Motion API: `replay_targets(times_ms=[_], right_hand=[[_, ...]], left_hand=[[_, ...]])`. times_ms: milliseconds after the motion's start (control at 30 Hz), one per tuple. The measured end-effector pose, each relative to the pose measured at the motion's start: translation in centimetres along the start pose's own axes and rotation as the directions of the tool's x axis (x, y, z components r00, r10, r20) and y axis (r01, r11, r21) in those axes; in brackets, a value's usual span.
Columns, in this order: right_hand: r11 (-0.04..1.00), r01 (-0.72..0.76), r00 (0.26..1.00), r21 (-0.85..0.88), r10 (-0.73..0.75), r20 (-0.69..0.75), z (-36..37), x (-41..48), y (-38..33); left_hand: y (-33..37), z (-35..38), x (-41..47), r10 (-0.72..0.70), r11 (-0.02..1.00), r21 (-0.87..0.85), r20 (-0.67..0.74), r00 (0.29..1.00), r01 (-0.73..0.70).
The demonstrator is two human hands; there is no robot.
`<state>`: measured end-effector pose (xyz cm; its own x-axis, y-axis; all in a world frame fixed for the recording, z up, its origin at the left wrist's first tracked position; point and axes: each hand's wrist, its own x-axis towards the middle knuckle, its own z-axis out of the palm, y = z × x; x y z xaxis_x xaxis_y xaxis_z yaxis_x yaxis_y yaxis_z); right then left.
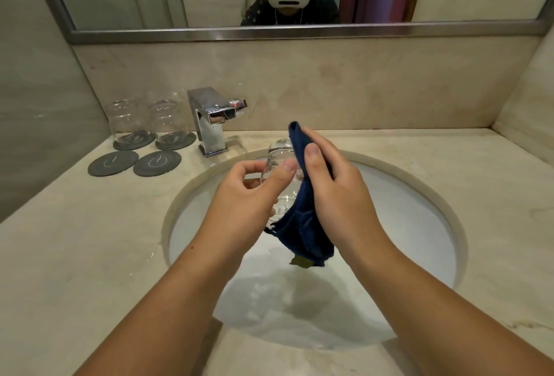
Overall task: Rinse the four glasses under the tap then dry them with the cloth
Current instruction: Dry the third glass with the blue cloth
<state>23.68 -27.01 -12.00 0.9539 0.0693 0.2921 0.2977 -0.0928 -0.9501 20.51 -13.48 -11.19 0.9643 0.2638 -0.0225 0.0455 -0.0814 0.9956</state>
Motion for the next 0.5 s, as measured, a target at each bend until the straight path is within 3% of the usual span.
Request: replay_targets(times_ms=[167,267,367,500], right_hand=[[0.982,0.136,0.991,-0.130,-0.135,0.014,-0.04,-0.38,-0.22],[0.990,0.137,0.990,0.013,-0.137,-0.016,-0.37,-0.10,-0.24],[0.965,-0.023,1.000,0.260,0.023,0.003,-0.57,0.25,-0.35],[0.757,-0.392,0.919,0.522,0.348,0.185,-0.88,0.44,-0.76]], left_hand=[[0.00,-0.03,-0.03,0.077,0.997,-0.002,-0.017,0.997,-0.077],[0.17,0.05,-0.08,0.104,0.992,-0.072,0.017,0.994,-0.103],[0.25,-0.07,-0.05,0.114,0.980,-0.172,0.087,0.990,-0.098],[0.47,-0.42,-0.10,0.098,0.950,-0.312,0.217,0.971,-0.026]])
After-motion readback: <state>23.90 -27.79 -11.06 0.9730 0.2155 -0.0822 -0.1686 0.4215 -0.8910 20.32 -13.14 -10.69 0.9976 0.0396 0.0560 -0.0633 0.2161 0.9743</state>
